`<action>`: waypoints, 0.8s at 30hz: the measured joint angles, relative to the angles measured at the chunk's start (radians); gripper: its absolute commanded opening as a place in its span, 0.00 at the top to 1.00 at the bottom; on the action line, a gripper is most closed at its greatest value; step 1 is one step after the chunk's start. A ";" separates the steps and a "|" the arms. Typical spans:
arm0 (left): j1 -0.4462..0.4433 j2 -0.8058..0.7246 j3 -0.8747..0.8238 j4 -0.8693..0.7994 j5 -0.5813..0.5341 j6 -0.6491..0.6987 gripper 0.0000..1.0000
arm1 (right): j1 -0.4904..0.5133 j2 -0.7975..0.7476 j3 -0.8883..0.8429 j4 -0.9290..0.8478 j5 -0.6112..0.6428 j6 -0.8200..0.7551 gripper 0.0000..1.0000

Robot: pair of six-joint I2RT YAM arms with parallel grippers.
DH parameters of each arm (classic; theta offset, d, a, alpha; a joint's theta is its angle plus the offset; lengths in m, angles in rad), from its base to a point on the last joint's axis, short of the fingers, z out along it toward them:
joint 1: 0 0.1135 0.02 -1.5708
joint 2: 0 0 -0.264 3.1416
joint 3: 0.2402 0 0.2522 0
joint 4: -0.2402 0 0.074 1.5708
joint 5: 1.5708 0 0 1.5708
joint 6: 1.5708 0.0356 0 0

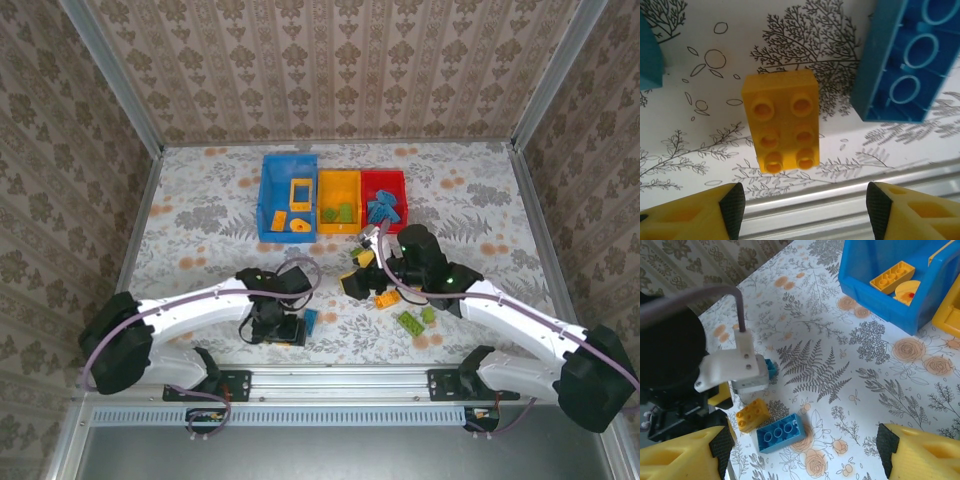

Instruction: Sort the legos into containers by color

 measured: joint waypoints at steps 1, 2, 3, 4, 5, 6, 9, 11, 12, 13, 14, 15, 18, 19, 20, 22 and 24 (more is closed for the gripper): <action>-0.003 0.013 0.000 0.002 -0.010 -0.003 0.33 | 0.000 -0.003 0.000 0.000 0.000 0.000 0.21; -0.005 0.024 0.000 0.004 -0.023 -0.004 0.34 | 0.000 -0.005 0.000 0.000 0.000 0.001 0.21; -0.006 0.031 0.000 0.006 -0.032 -0.004 0.35 | 0.000 -0.005 0.000 0.000 0.000 0.003 0.21; -0.006 0.040 0.000 0.011 -0.041 -0.004 0.38 | 0.000 -0.005 0.000 -0.001 0.000 0.010 0.21; -0.006 0.049 0.000 0.018 -0.050 -0.004 0.41 | 0.000 -0.005 0.000 -0.003 0.000 0.013 0.21; -0.006 0.062 0.000 0.025 -0.057 -0.005 0.44 | 0.000 -0.005 0.000 -0.003 0.000 0.016 0.21; -0.006 0.116 0.001 0.051 -0.077 -0.004 0.55 | 0.000 -0.005 0.000 -0.004 0.000 0.023 0.21; -0.006 0.149 0.004 0.062 -0.093 0.000 0.60 | 0.000 -0.007 0.000 -0.011 0.000 0.026 0.21; -0.006 0.158 0.006 0.064 -0.101 0.003 0.60 | 0.000 -0.010 0.000 -0.018 0.000 0.026 0.21; -0.006 0.162 0.011 0.062 -0.105 0.003 0.61 | 0.000 -0.014 0.000 -0.023 0.000 0.028 0.21; -0.006 0.162 0.014 0.062 -0.114 0.003 0.62 | 0.000 -0.018 0.000 -0.027 0.000 0.030 0.21; -0.007 0.162 0.017 0.064 -0.123 0.004 0.64 | 0.000 -0.021 0.000 -0.027 0.000 0.030 0.21; -0.007 0.162 0.035 0.060 -0.157 0.006 0.66 | 0.000 -0.028 0.000 -0.028 0.000 0.037 0.22; -0.006 0.162 0.049 0.050 -0.172 0.009 0.67 | 0.000 -0.030 0.000 -0.028 0.000 0.037 0.22; -0.006 0.162 0.071 0.032 -0.187 0.013 0.67 | 0.000 -0.032 0.000 -0.028 0.001 0.037 0.22; 0.004 0.154 0.129 -0.007 -0.212 0.028 0.68 | 0.000 -0.036 0.000 -0.028 0.002 0.038 0.22; 0.035 0.136 0.204 -0.043 -0.229 0.049 0.68 | 0.000 -0.041 0.001 -0.027 0.006 0.040 0.21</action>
